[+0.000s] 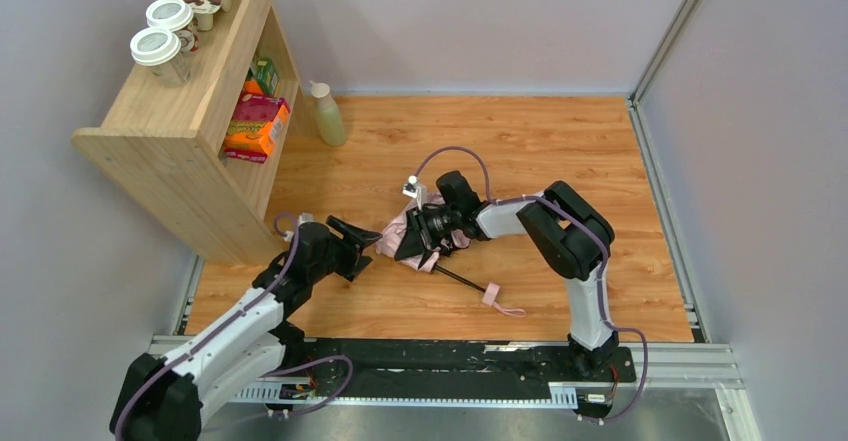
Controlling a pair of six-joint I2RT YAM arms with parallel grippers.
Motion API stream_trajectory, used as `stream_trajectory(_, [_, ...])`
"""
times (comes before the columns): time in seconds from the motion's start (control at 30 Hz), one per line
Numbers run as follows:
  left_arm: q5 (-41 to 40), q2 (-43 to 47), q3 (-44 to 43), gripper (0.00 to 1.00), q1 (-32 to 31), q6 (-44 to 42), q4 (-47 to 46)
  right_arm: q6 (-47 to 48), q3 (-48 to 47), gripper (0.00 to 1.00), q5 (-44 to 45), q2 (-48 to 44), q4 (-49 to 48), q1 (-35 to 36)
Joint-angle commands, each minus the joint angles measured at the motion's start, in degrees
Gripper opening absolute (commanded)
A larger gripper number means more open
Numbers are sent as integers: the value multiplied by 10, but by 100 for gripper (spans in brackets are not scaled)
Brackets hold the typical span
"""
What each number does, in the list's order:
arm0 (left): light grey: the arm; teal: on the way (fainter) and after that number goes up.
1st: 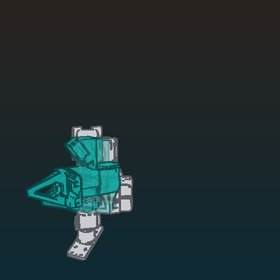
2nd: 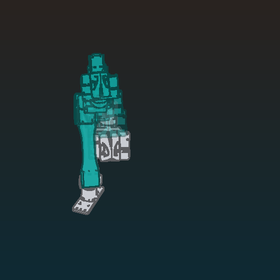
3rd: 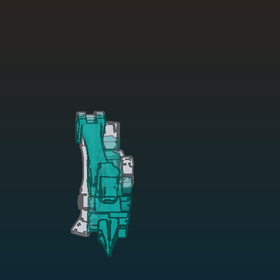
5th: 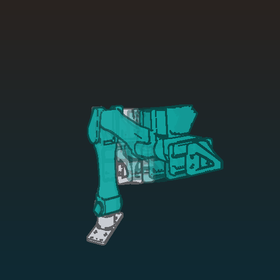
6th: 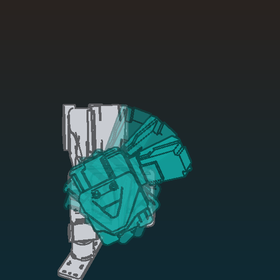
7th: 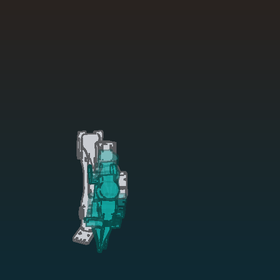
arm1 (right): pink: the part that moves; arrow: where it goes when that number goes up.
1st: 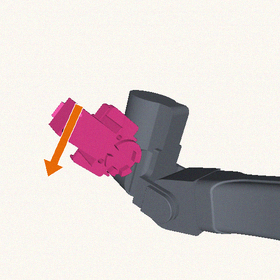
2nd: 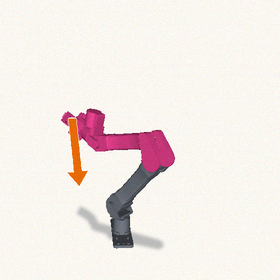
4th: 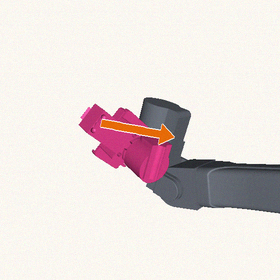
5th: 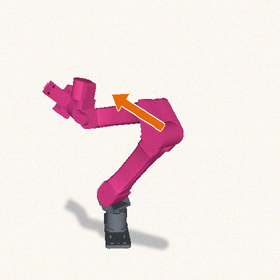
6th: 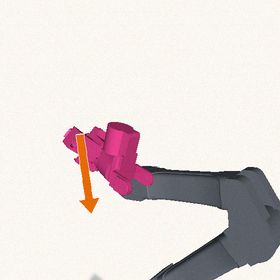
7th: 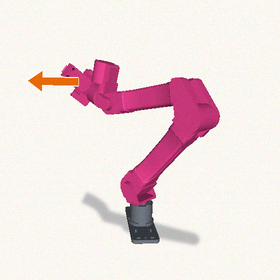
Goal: Put away the umbrella
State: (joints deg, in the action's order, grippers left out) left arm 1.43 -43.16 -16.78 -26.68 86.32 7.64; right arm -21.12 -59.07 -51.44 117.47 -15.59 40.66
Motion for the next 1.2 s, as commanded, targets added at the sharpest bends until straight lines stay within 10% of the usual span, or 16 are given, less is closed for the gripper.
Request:
stream_trajectory(0.0, [26, -92, 0, 74, -13, 34, -127, -23, 41, 0, 6, 89, 120, -14])
stream_trajectory(0.47, [-42, -329, -28, 75, -47, 47, -300, -25, 39, 0, -17, 93, 115, -24])
stream_trajectory(0.77, [-84, -401, -45, 75, -65, 28, -201, 43, -7, 0, -41, 65, 213, -13])
stream_trajectory(1.17, [-128, -360, -38, 1, -71, -27, -168, 58, -10, 12, -1, -4, 238, 0])
